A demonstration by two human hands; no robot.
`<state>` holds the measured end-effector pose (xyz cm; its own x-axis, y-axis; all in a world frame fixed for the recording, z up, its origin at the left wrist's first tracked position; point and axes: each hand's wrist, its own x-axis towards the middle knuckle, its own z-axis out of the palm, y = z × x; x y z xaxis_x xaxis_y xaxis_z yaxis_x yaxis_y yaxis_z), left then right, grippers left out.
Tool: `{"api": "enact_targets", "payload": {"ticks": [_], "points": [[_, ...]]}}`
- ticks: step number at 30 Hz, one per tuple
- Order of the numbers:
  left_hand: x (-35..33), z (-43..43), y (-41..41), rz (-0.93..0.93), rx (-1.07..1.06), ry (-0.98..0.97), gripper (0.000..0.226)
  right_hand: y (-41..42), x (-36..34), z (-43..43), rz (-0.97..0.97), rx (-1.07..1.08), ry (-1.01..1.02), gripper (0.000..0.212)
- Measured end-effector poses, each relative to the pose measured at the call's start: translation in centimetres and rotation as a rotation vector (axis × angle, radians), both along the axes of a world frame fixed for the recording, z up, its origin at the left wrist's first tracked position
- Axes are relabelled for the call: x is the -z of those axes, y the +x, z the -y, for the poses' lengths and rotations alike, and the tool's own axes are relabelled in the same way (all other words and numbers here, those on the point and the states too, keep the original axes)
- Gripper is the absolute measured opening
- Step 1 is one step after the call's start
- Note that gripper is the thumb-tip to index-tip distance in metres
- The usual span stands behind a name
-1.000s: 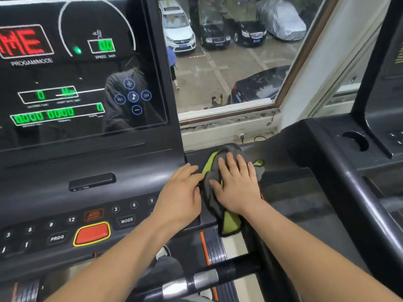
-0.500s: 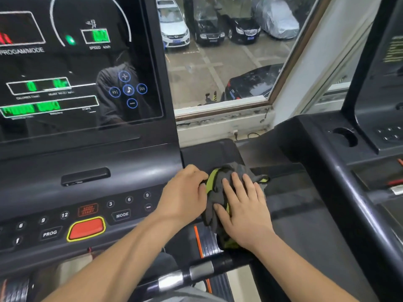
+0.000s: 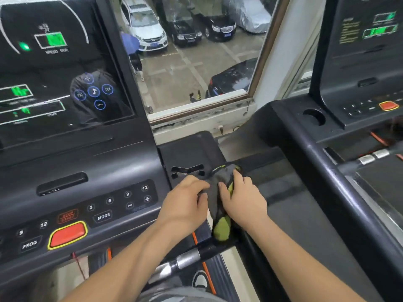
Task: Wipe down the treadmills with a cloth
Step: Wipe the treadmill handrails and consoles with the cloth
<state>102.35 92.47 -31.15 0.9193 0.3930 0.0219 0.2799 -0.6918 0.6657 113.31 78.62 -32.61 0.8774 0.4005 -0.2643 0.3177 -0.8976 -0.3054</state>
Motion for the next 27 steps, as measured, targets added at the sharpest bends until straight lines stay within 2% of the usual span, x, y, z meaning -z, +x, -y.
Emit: {"api": "enact_targets", "payload": {"ticks": [6, 9, 14, 17, 20, 27], "points": [[1.6, 2.8, 0.0, -0.035, 0.031, -0.067, 0.022, -4.8, -0.6, 5.8, 0.038, -0.049, -0.235, 0.061], [1.9, 3.7, -0.7, 0.010, 0.061, -0.064, 0.026, -1.9, -0.5, 4.0, 0.034, -0.005, -0.133, 0.053], [1.7, 3.1, -2.6, 0.066, 0.096, -0.028, 0.024, 3.6, 0.3, -0.8, -0.123, 0.109, 0.059, 0.057], [1.3, 2.8, -3.2, 0.089, 0.122, -0.011, 0.024, 1.8, 0.6, -0.6, -0.042, 0.128, 0.131, 0.051], [1.7, 2.8, -2.9, 0.102, 0.147, -0.027, 0.028, -2.1, 0.7, 2.4, 0.044, 0.065, 0.087, 0.054], [2.1, 4.2, -4.0, 0.012, 0.278, -0.070, 0.029, -8.9, -1.9, 12.2, -0.091, 0.049, 0.054, 0.073]]}}
